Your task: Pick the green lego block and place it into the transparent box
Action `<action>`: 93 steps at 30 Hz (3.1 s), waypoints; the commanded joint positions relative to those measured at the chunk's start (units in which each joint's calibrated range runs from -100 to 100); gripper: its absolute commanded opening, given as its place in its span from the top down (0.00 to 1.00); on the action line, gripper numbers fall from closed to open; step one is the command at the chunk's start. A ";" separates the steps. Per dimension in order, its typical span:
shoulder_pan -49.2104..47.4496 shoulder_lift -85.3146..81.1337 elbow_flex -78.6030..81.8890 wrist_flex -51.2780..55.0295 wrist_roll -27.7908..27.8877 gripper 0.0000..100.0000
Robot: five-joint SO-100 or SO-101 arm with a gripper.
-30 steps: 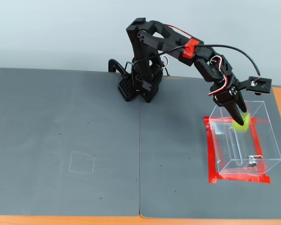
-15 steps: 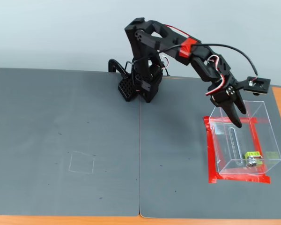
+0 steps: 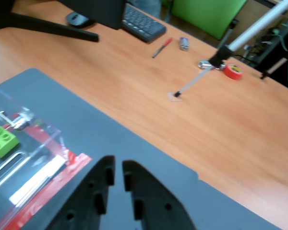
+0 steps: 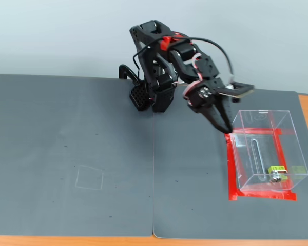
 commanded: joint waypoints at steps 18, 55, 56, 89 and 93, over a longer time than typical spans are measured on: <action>22.22 -38.67 39.15 0.03 -0.63 0.98; 22.45 -41.80 51.91 16.78 -6.57 0.98; 22.45 -41.80 51.91 16.78 -6.57 0.98; 22.45 -41.80 51.91 16.78 -6.57 0.98; 22.45 -41.80 51.91 16.78 -6.57 0.98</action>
